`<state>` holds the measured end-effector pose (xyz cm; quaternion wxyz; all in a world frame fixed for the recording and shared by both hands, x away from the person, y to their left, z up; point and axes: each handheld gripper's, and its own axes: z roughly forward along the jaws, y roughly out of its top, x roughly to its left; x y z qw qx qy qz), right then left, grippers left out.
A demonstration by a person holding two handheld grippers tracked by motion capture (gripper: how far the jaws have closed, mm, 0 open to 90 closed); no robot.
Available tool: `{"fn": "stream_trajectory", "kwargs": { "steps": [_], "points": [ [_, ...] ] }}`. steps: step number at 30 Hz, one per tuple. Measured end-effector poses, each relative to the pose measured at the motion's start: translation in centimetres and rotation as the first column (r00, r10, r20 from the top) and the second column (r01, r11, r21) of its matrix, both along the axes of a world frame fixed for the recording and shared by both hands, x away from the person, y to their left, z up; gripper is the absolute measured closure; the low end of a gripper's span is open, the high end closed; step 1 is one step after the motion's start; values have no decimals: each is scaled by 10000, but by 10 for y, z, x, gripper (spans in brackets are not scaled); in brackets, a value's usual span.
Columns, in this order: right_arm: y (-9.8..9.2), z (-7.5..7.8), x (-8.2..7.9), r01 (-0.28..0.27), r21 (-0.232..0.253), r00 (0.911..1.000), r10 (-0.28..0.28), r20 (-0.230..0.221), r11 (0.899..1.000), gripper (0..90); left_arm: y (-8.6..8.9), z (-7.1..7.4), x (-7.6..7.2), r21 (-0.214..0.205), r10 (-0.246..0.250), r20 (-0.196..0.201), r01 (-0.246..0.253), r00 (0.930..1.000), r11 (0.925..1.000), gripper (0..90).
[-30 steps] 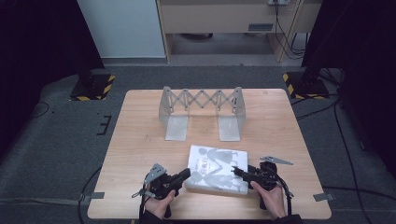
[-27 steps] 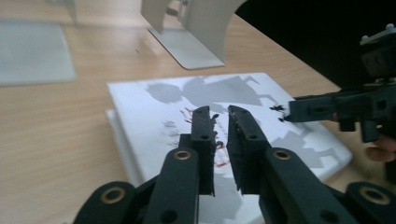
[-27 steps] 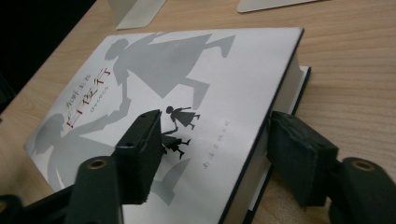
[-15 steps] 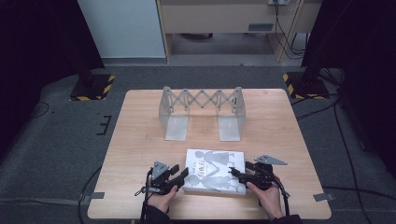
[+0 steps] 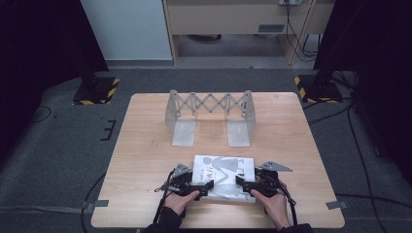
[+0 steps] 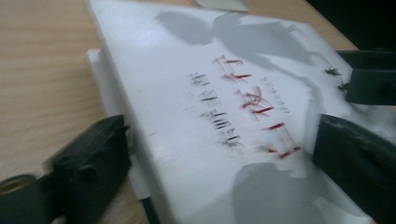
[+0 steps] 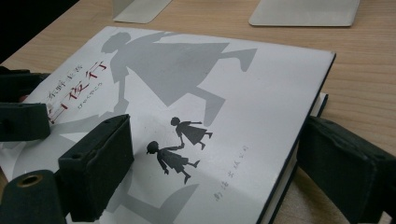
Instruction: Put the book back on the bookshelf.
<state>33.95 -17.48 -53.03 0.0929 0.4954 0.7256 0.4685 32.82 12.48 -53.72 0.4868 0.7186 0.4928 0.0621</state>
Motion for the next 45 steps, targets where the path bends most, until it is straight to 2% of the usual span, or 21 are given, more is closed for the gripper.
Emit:
{"fn": "stream_trajectory", "kwargs": {
  "steps": [1,2,3,5,8,13,17,19,20,21,22,23,24,25,30,35,42,45],
  "points": [
    [0,0,0,0,0,10000,0,0,10000,126,0,0,0,0,0,0,0,10000,10000,106],
    [0,-1,0,40,34,10000,-40,28,10000,131,3,0,-1,-189,246,-53,-247,9997,9995,106],
    [-1,-1,0,162,131,9999,-162,-22,9998,146,9,-2,-2,-723,662,-151,-672,9977,9951,218],
    [-1,-2,-1,260,200,9997,-260,10,9995,152,11,-2,-3,-794,710,-93,-715,9974,9943,274],
    [0,-3,-2,413,381,9991,-413,-8,9984,158,10,1,-5,-672,740,84,-733,9972,9950,283],
    [-3,-2,-1,462,450,9989,-459,-80,9979,173,11,6,-9,-774,733,-35,-734,9973,9943,334],
    [-7,-1,-1,547,556,9984,-538,-175,9970,177,10,10,-11,-855,579,24,-575,9983,9947,370],
    [-11,0,-1,630,784,9977,-606,-316,9949,178,9,16,-14,-899,542,267,-516,9982,9946,384],
    [-11,0,-1,630,784,9977,-606,-316,9949,178,9,16,-14,-899,542,267,-516,9982,9946,397],
    [-14,0,0,720,1033,9966,-673,-485,9920,178,9,21,-15,-1035,548,444,-499,9975,9934,411],
    [-14,0,0,720,1033,9966,-673,-485,9920,178,9,21,-15,-1035,548,444,-499,9975,9934,420],
    [-17,0,0,777,1302,9957,-703,-605,9884,178,9,26,-17,-1067,515,666,-442,9964,9933,426],
    [-18,0,0,778,1360,9955,-697,-634,9876,178,8,27,-18,-1056,503,775,-420,9957,9935,428],
    [-18,1,1,777,1428,9954,-686,-674,9867,178,8,27,-18,-1056,503,775,-420,9957,9935,430],
    [-19,2,1,745,1527,9954,-642,-715,9855,176,8,32,-22,-1127,454,1031,-336,9936,9931,446],
    [-25,3,2,891,2014,9922,-693,-1033,9755,175,6,42,-24,-1309,411,1428,-223,9889,9911,469],
    [-28,7,3,802,2117,9928,-591,-1041,9740,177,4,50,-26,-1440,330,1660,-89,9856,9895,491],
    [-30,7,3,861,2257,9917,-618,-1126,9704,176,2,55,-26,-1427,241,1792,18,9835,9898,498]
  ]
}}
